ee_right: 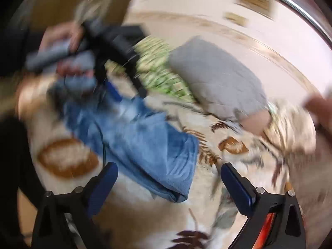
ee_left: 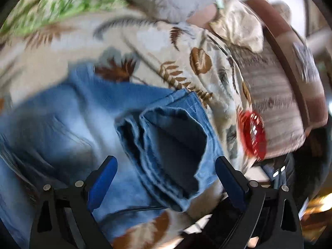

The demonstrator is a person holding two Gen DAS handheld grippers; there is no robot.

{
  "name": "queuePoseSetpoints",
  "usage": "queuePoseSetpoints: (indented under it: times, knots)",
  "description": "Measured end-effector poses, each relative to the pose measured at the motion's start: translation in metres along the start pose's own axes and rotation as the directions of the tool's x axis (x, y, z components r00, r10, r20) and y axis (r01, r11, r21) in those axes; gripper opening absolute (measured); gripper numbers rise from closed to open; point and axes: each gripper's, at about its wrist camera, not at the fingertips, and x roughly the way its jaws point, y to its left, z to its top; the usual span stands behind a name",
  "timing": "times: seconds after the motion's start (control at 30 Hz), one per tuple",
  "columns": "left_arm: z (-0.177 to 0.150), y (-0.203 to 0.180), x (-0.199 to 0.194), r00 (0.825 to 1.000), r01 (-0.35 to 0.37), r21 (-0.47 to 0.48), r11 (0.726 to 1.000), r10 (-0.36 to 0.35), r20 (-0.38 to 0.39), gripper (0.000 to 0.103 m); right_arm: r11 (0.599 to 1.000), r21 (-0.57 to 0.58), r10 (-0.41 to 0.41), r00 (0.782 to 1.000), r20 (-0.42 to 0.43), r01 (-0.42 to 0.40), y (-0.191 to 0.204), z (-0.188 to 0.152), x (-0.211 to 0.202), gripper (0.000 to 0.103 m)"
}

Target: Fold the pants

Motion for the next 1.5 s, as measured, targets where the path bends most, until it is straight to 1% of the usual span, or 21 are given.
queuePoseSetpoints:
  times: [0.07, 0.2, 0.33, 0.4, 0.47, 0.5, 0.53, 0.6, 0.7, 0.8, 0.87, 0.93, 1.07, 1.1, 1.17, 1.2, 1.23, 1.3, 1.37, 1.43, 1.5]
  knots:
    - [0.0, 0.006, 0.009, 0.999, 0.034, -0.1, 0.994, -0.033, 0.008, 0.095, 0.989, -0.142, 0.02, 0.999, -0.039, -0.025, 0.012, -0.003, 0.015, 0.099]
    - [0.009, 0.01, 0.029, 0.998, 0.07, -0.242, 0.968, -0.069, 0.013, 0.095, 0.947, -0.322, -0.042, 0.997, -0.071, 0.017, 0.021, -0.008, 0.042, 0.093]
    - [0.023, 0.005, 0.048, 1.0, -0.007, -0.286, 0.958, 0.003, -0.015, 0.096, 0.941, -0.334, 0.003, 0.991, -0.134, -0.048, 0.016, -0.005, 0.066, 0.068]
    - [0.031, 0.003, 0.062, 0.996, -0.075, -0.281, 0.957, 0.06, -0.062, 0.097, 0.931, -0.363, -0.027, 0.985, -0.168, -0.036, 0.019, -0.007, 0.081, 0.058]
    - [0.035, 0.006, 0.076, 0.988, -0.142, -0.289, 0.947, 0.117, -0.102, 0.096, 0.927, -0.372, -0.044, 0.977, -0.21, -0.038, 0.022, -0.012, 0.096, 0.027]
    - [0.035, 0.004, 0.076, 0.987, -0.155, -0.284, 0.946, 0.134, -0.092, 0.093, 0.929, -0.367, -0.047, 0.975, -0.218, -0.037, 0.024, -0.014, 0.099, 0.024]
    - [0.037, -0.003, 0.075, 0.985, -0.169, -0.248, 0.954, 0.153, -0.079, 0.057, 0.928, -0.37, -0.051, 0.975, -0.217, -0.034, 0.026, -0.015, 0.1, 0.016]
    - [0.038, -0.018, 0.07, 0.982, -0.179, -0.152, 0.972, 0.167, -0.085, 0.014, 0.916, -0.401, -0.08, 0.979, -0.19, -0.003, 0.034, -0.02, 0.095, 0.012]
    - [0.039, -0.046, 0.05, 0.987, -0.158, 0.012, 0.987, 0.158, -0.02, 0.01, 0.913, -0.407, -0.105, 0.982, -0.159, 0.032, 0.037, -0.025, 0.09, 0.011]
    - [0.04, -0.075, 0.021, 0.993, -0.086, 0.166, 0.982, 0.072, 0.089, 0.009, 0.916, -0.391, -0.143, 0.983, -0.118, 0.086, 0.037, -0.023, 0.083, 0.011]
    - [0.04, -0.084, 0.009, 0.99, -0.067, 0.25, 0.966, 0.033, 0.138, 0.009, 0.915, -0.384, -0.166, 0.982, -0.088, 0.12, 0.039, -0.02, 0.078, 0.011]
    - [0.042, -0.075, 0.014, 0.99, -0.091, 0.248, 0.964, 0.061, 0.126, 0.009, 0.918, -0.377, -0.17, 0.981, -0.097, 0.122, 0.041, -0.018, 0.079, 0.011]
    - [0.047, -0.012, 0.056, 0.977, -0.213, 0.069, 0.975, 0.214, -0.018, 0.011, 0.917, -0.394, -0.137, 0.975, -0.173, 0.059, 0.047, -0.021, 0.094, 0.011]
    - [0.043, 0.004, 0.068, 0.97, -0.231, 0.029, 0.973, 0.232, -0.065, 0.018, 0.911, -0.409, -0.139, 0.974, -0.181, 0.054, 0.049, -0.022, 0.097, 0.011]
    - [0.036, 0.018, 0.069, 0.985, -0.168, -0.012, 0.986, 0.168, -0.027, 0.02, 0.9, -0.434, -0.144, 0.971, -0.192, 0.047, 0.053, -0.021, 0.098, 0.012]
    - [0.034, 0.019, 0.063, 0.992, -0.129, -0.023, 0.991, 0.129, -0.013, 0.028, 0.898, -0.438, -0.144, 0.972, -0.188, 0.048, 0.053, -0.02, 0.097, 0.012]
    - [0.033, 0.02, 0.059, 0.994, -0.113, -0.034, 0.993, 0.113, -0.005, 0.054, 0.898, -0.438, -0.147, 0.972, -0.184, 0.053, 0.052, -0.02, 0.094, 0.016]
    - [0.027, 0.021, 0.039, 0.993, -0.104, -0.068, 0.992, 0.108, 0.047, 0.095, 0.904, -0.423, -0.153, 0.971, -0.184, 0.063, 0.052, -0.018, 0.081, 0.033]
    - [0.016, 0.022, 0.013, 0.991, -0.038, -0.093, 0.995, 0.05, 0.126, 0.097, 0.931, -0.361, -0.124, 0.977, -0.175, 0.053, 0.04, -0.013, 0.06, 0.092]
    - [0.005, 0.022, -0.003, 0.99, -0.017, -0.102, 0.995, 0.032, 0.14, 0.098, 0.965, -0.255, -0.083, 0.991, -0.107, 0.054, 0.02, -0.004, 0.032, 0.099]
    - [-0.007, 0.02, -0.01, 0.991, -0.019, -0.1, 0.995, 0.032, 0.132, 0.099, 0.989, -0.149, -0.036, 0.994, -0.103, 0.02, -0.006, 0.006, 0.02, 0.1]
